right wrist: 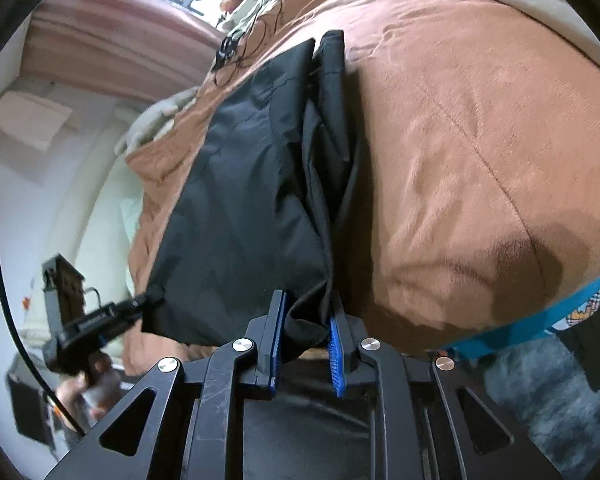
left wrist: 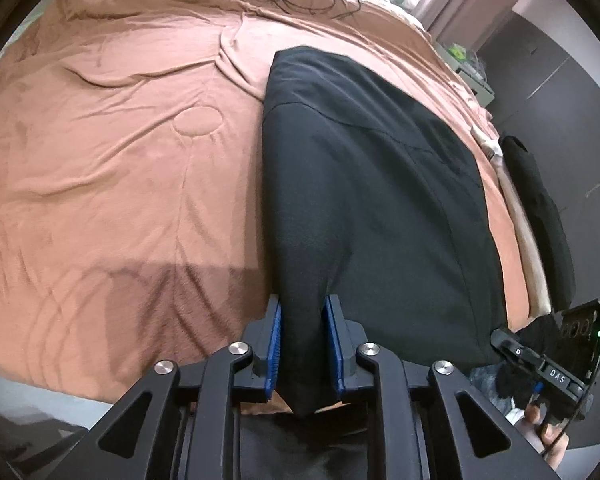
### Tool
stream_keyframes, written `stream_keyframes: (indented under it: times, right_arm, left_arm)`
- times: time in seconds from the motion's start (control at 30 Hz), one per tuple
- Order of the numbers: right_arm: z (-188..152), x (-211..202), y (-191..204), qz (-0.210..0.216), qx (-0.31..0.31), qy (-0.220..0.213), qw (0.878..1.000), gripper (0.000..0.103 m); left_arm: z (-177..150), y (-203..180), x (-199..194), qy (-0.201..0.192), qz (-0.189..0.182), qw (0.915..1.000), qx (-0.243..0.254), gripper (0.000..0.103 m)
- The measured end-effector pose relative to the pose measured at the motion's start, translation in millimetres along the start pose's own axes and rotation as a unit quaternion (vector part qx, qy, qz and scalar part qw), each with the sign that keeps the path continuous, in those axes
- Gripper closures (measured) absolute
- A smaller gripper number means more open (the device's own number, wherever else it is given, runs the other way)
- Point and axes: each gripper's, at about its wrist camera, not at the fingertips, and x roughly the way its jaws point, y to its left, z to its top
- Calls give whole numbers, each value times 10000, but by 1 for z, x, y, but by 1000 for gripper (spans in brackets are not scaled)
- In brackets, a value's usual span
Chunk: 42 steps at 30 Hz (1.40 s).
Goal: Fold large clothes
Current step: 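Grasp the folded shirt's edge with the left gripper while the right gripper grasps its end, then lift the folded black shirt off the duvet with both grippers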
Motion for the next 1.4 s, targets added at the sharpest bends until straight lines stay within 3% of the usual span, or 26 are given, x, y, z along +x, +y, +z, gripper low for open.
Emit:
stream_keyframes:
  times: [0.03,0.07,0.13,0.23,0.33,0.47,0.93,1.1,1.23,1.4]
  right_arm:
    - [0,0,0,-118,-72,7,9999,61]
    - [2,0,-1,-138,-68,34,9999,41]
    - [6,-3,-3,-72,-39,-33,10000,29]
    - [20,-7,-11,-109,13,-85,9999,29]
    - [37,-6,-19,-38,138,-118,9998,28]
    - [61,2,-24,176,178,-188,9995,13]
    - [147,74,-28,452,357,92,9983,14]
    - [169,91,-29,700,426,175,9965,18]
    - [183,104,-32,904,559,279,9939,29]
    - [195,118,-25,912,472,354,9941,35]
  left_arm:
    - [0,1,1,33,70,10000,19,77]
    - [0,1,2,43,100,9999,46,74]
    - [2,2,3,7,24,10000,68,54]
    - [7,8,0,-190,-116,9997,-84,41]
    - [23,17,2,-295,-188,9989,-312,41]
    - [43,23,13,-268,-172,9985,-436,41]
    - [120,37,71,-116,-308,9981,-524,41]
    - [141,34,89,-93,-409,9979,-490,41]
    - [160,32,102,-72,-498,9977,-448,41]
    - [182,28,116,-58,-425,9982,-408,41]
